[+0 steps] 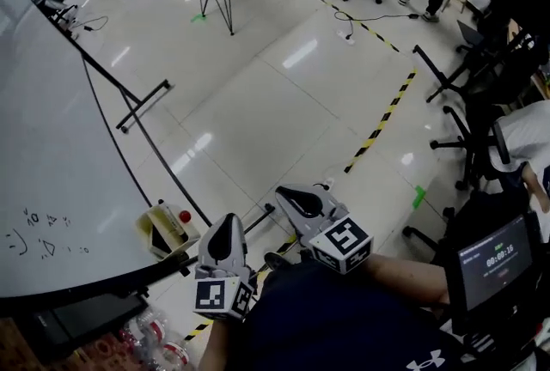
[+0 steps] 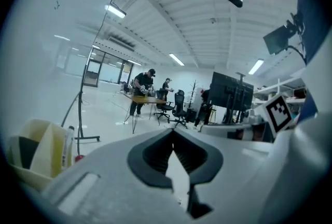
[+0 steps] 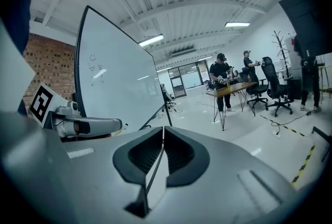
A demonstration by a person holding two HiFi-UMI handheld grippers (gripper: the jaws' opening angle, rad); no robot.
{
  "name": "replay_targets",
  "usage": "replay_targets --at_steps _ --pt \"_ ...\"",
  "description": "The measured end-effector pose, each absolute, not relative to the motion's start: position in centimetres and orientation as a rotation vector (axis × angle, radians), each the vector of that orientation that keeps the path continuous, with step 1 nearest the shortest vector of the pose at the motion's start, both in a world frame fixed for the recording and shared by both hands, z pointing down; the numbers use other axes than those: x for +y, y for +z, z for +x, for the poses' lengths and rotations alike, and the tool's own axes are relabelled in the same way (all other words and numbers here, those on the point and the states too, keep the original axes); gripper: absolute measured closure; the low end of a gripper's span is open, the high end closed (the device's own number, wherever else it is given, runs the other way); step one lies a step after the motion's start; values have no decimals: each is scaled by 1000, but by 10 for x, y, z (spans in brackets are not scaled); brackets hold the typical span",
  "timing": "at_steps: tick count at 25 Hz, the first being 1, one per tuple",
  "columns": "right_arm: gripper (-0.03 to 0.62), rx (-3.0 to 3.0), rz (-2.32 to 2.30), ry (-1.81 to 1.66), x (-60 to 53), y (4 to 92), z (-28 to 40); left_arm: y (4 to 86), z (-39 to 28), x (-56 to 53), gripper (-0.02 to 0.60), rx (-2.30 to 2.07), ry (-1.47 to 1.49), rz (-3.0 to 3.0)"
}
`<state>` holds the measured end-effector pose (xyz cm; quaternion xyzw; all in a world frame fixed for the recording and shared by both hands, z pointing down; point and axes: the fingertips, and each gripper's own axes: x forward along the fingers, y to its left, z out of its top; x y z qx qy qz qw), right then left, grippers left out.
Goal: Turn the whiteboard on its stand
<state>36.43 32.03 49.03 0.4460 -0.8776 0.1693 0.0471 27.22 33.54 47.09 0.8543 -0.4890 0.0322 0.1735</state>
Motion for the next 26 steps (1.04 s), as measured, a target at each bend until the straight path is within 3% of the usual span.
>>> replay_targets --at_steps 4,26 --pt "579 -2689 1362 507 321 473 381 467 297 336 575 -1337 158 2410" --pt "579 -2731 1237 401 299 455 351 466 271 320 575 -1391 169 2289"
